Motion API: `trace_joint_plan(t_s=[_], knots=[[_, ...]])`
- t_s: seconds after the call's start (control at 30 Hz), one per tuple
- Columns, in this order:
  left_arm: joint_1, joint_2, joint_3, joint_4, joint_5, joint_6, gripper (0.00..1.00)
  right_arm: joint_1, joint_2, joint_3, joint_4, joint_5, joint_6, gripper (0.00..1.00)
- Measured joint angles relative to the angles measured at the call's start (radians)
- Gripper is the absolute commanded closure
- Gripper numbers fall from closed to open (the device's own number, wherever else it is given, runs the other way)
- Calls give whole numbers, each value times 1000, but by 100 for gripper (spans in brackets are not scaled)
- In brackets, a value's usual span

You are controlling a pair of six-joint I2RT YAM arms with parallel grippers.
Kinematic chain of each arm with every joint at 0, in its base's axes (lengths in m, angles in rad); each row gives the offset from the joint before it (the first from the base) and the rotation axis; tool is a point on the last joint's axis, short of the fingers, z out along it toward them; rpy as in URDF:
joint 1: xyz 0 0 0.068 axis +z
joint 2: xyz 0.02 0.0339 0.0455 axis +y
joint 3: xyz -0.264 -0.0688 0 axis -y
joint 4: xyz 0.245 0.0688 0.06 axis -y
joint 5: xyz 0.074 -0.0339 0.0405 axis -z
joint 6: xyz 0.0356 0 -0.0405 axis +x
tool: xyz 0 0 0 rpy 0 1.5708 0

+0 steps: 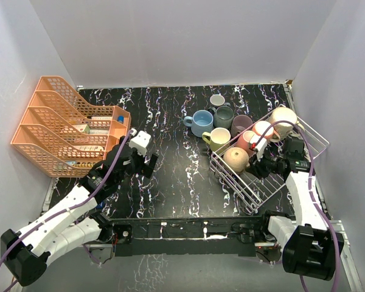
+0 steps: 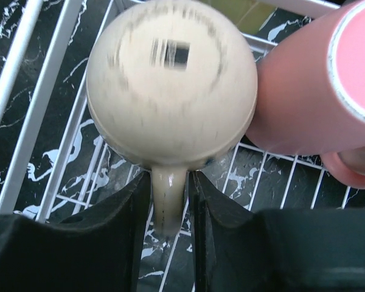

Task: Load the cups into the dish rack
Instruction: Turn the cup upside down in the dish rack.

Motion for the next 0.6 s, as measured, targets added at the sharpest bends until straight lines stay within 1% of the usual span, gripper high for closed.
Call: trace_joint_plan(t_s=[0.13,0.37,0.5,0.6], knots=[[0,0,-2,0,0,2,4,0,-2,-1,-23,25,-27,64],[0,0,-2,0,0,3,4,2,-2,-1,-32,33,-38,63],[0,0,-2,0,0,3,4,3,-7,-1,-40,45,-39,66],[0,1,-2,0,0,4,4,3,-18,-1,-45,49,-39,71]])
